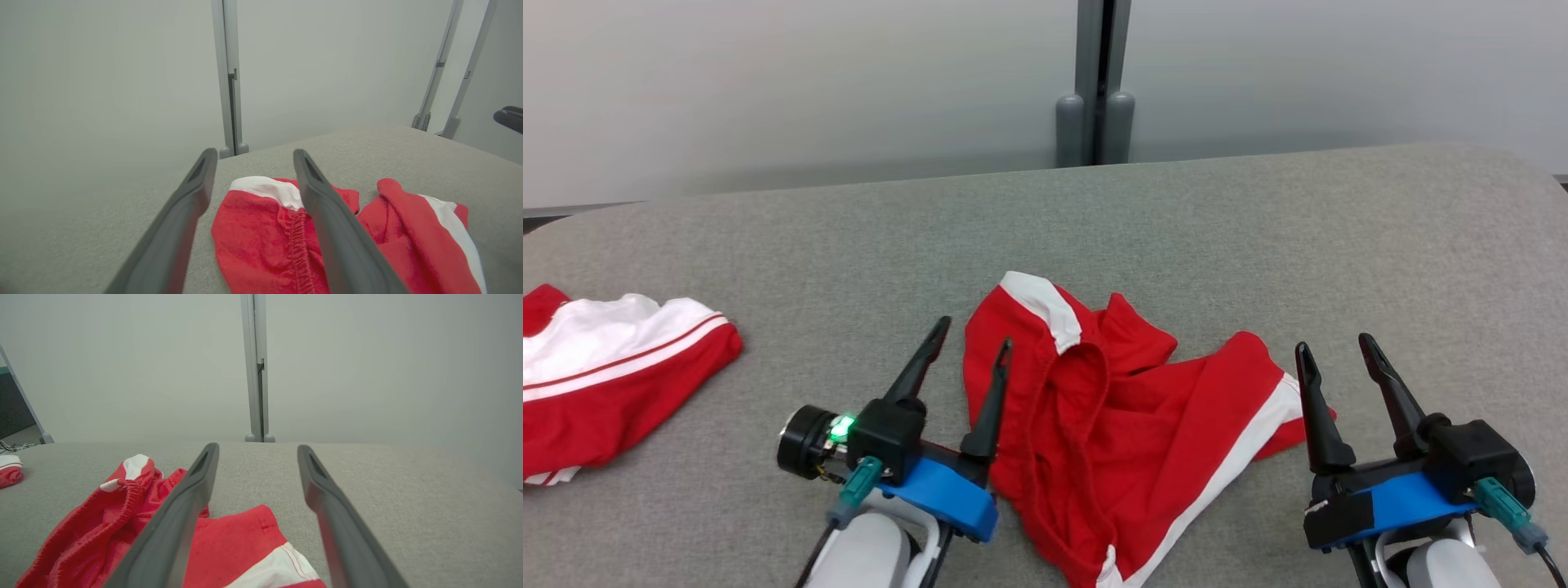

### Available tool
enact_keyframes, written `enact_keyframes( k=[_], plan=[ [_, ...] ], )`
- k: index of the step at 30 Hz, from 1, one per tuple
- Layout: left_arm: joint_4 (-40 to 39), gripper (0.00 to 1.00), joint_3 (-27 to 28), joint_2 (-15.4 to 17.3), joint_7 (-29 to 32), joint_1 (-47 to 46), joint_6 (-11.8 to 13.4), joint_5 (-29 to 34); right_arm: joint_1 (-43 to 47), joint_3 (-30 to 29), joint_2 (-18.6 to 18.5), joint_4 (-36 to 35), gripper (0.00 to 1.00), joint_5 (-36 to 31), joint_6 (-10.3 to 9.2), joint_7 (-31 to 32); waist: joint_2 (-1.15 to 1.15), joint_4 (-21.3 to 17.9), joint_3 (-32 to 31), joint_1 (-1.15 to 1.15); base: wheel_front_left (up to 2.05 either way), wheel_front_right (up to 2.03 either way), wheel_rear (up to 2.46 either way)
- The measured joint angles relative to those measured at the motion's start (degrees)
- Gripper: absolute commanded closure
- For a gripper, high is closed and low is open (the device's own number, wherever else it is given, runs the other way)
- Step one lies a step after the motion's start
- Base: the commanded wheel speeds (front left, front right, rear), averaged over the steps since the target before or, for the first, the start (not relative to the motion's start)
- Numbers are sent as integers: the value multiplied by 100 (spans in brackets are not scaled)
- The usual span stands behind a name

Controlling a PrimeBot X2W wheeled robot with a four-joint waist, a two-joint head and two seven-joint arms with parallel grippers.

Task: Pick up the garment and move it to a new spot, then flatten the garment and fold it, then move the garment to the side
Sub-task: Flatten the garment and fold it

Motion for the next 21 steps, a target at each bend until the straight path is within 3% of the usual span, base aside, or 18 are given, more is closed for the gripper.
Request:
enact_keyframes(
  k=[13, 21],
  plan=[
    [1083, 0, -1533, 62, 57, -602, -26, -286, -153, -43, -1, -67, 0, 81, 0, 0, 0, -559, 389, 1, 0, 0, 0],
    [1968, 0, -1726, 189, 80, -1070, -27, -311, -263, -19, -1, -102, 0, 104, 0, 0, 0, -769, 556, 1, 0, 0, 0]
  ],
)
